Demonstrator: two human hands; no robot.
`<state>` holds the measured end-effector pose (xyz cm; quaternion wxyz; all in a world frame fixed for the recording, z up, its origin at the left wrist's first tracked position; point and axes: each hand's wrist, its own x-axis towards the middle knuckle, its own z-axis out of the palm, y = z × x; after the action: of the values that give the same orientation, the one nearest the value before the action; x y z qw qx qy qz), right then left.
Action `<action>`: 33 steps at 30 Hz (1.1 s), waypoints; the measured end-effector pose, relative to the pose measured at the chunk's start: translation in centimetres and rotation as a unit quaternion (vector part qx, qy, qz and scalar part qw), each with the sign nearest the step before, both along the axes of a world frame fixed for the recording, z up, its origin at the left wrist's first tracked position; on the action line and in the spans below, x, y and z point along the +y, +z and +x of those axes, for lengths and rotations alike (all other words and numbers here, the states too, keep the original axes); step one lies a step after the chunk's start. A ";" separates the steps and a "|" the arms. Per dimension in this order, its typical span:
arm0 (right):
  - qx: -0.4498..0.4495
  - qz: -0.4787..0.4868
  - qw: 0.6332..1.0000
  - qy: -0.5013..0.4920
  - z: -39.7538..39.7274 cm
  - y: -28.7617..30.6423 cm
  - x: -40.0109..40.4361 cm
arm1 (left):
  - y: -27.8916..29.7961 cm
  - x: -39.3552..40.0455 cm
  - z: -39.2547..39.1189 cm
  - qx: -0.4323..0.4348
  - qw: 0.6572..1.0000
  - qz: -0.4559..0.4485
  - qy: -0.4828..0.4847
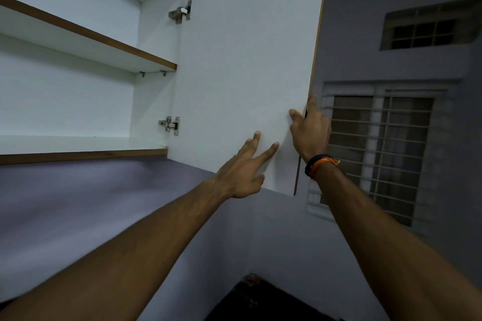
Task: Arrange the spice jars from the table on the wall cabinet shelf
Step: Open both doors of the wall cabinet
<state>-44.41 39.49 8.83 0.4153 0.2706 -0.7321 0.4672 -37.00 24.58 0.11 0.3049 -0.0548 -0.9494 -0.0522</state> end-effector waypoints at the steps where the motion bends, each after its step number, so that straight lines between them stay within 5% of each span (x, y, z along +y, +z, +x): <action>1: 0.000 0.017 1.000 -0.014 -0.6 0.0 0.2 | -0.1 0.2 -0.6 -0.013 1.000 0.000 0.001; 11: 0.126 0.209 0.952 -0.184 -4.0 -0.4 0.4 | -2.1 0.1 -5.1 -0.022 0.999 -0.021 0.015; 25: 0.145 0.241 0.925 -0.256 -1.7 -0.8 -1.1 | -1.5 -3.0 -1.4 -0.069 0.997 -0.019 0.004; 33: 0.163 0.288 0.935 -0.129 2.5 -3.3 -7.9 | -2.4 -9.3 4.2 -0.064 0.993 -0.002 0.100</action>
<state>-41.92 31.60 5.56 0.4897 0.3544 -0.7862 0.1281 -32.75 15.30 -2.33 0.2474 0.0435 -0.9677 -0.0230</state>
